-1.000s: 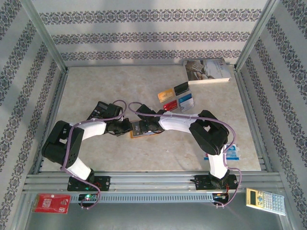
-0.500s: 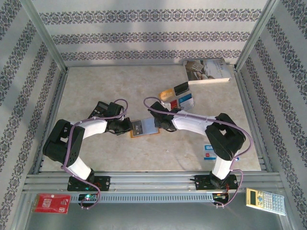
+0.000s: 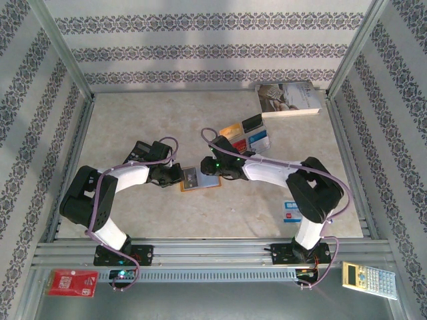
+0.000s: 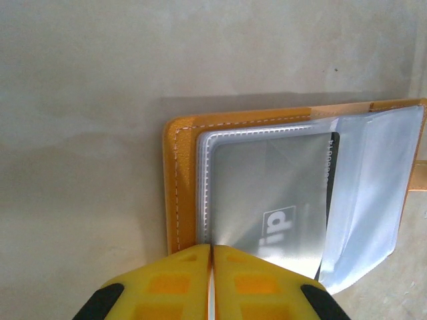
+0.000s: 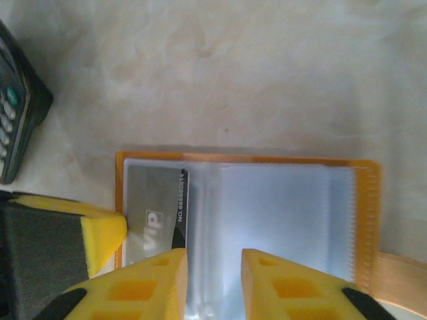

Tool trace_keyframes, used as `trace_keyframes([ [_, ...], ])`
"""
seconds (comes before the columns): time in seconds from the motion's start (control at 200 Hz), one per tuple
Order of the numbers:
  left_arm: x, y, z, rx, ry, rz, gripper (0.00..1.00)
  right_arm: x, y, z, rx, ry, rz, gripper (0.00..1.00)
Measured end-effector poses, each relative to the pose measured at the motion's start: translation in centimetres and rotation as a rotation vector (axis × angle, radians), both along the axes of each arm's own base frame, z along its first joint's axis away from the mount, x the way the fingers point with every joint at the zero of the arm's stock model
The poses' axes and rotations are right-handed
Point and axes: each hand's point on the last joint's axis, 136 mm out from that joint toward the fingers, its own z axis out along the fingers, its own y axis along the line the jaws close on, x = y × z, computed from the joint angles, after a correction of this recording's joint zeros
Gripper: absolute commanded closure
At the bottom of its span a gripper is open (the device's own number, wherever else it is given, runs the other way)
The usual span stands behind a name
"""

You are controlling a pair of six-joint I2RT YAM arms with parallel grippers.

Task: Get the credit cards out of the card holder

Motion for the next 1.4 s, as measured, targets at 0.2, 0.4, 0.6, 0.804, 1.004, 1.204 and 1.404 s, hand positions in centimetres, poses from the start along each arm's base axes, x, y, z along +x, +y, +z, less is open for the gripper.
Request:
trace_keyframes([
  [0.2, 0.0, 0.1, -0.1, 0.004, 0.002, 0.002, 0.9, -1.3, 1.4, -2.8, 0.045, 0.107, 0.055, 0.82],
  [0.4, 0.0, 0.1, -0.2, 0.004, 0.003, 0.002, 0.9, -1.6, 2.1, -2.9, 0.087, 0.135, 0.086, 0.83],
  [0.6, 0.0, 0.1, -0.2, 0.004, 0.003, 0.002, 0.9, -1.8, 2.6, -3.3, 0.105, 0.152, 0.1, 0.84],
  [0.804, 0.0, 0.1, -0.2, 0.004, 0.003, 0.002, 0.9, -1.9, 2.6, -3.6, 0.119, 0.176, 0.096, 0.84],
  [1.004, 0.0, 0.1, -0.2, 0.005, 0.003, 0.001, 0.9, -1.7, 2.9, -3.3, 0.136, 0.173, 0.093, 0.87],
  [1.204, 0.0, 0.1, -0.2, 0.007, 0.002, 0.003, 0.9, -1.4, 2.7, -3.2, 0.139, 0.147, 0.082, 0.84],
  [1.404, 0.0, 0.1, -0.2, 0.007, 0.002, 0.003, 0.9, -1.3, 3.0, -2.8, 0.156, 0.134, 0.087, 0.84],
])
